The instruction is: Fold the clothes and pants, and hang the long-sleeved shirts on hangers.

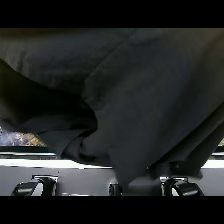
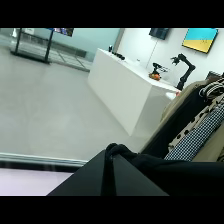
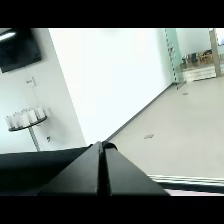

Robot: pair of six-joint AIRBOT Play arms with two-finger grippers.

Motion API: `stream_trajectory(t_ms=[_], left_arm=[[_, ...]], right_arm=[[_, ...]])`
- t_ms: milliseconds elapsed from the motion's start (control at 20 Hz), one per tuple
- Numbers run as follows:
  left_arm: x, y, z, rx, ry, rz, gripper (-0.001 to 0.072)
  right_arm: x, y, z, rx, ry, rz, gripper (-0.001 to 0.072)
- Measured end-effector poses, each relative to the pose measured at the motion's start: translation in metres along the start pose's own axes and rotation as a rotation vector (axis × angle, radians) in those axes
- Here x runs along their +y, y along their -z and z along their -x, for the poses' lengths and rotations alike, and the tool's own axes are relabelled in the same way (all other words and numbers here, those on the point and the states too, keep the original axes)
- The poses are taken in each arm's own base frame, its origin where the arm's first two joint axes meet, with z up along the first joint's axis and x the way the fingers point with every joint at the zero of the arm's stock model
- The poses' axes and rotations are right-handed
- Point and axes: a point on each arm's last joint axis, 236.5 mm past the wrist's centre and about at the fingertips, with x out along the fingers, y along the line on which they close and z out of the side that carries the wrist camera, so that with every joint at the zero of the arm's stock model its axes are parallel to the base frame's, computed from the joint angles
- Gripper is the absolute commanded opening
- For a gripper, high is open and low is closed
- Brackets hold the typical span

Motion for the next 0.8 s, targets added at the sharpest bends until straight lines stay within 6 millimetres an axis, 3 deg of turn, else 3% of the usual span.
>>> stream_trajectory(t_ms=[150,300,400,500,650,700,750,800], left_arm=[[0.017,0.019,-0.016,0.049,-0.026,0.023,0.0023],[0.056,0.067,-0.049,0.166,-0.083,0.082,0.0023],[0.09,0.118,-0.073,0.284,-0.137,0.136,0.0023],[0.125,0.177,-0.091,0.41,-0.198,0.217,0.0023],[0.171,0.267,-0.103,0.595,-0.295,0.339,0.0023],[0.184,0.295,-0.104,0.651,-0.324,0.375,0.0023],[0.194,0.318,-0.105,0.697,-0.349,0.401,0.0023],[0.203,0.335,-0.105,0.728,-0.37,0.421,0.0023]], right_arm=[[-0.026,0.031,-0.043,0.083,0.035,-0.054,0.0035],[-0.072,0.105,-0.111,0.252,0.089,-0.153,0.0035],[-0.107,0.179,-0.155,0.4,0.129,-0.25,0.0036],[-0.139,0.268,-0.185,0.569,0.163,-0.36,0.0042],[-0.174,0.398,-0.197,0.819,0.201,-0.496,0.0096],[-0.181,0.429,-0.194,0.881,0.211,-0.524,0.0107],[-0.186,0.452,-0.189,0.935,0.217,-0.543,0.0238],[-0.19,0.469,-0.184,0.98,0.22,-0.551,0.0539]])
